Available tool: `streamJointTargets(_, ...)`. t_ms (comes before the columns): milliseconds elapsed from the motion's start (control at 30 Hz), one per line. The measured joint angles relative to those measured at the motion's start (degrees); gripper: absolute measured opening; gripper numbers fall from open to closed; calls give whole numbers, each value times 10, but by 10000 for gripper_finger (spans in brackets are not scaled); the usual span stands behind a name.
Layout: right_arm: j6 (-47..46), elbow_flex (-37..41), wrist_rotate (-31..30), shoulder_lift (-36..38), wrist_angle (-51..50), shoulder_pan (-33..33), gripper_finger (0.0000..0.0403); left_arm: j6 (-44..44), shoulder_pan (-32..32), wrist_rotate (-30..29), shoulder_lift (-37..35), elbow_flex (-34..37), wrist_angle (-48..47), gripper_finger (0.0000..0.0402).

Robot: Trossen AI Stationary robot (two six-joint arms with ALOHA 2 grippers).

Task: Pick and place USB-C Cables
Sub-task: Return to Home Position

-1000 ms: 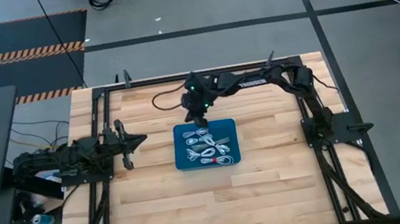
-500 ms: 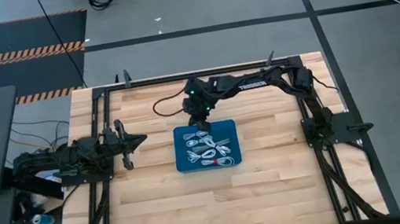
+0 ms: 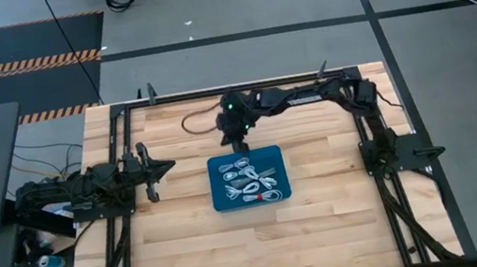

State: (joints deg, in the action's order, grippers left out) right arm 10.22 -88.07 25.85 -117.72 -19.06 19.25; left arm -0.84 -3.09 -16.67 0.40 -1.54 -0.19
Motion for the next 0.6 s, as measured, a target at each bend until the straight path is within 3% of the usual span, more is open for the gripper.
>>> streamJointTargets(167,11,0,72,70,45,3,9,0,0,0,0,0,0,20)
streamJointTargets(367,68,18,158,206,57,-22,9,0,0,27,0,0,-2,20)
streamJointTargets(600,29,202,89,408,68,-37,9,0,0,30,0,0,-2,21)
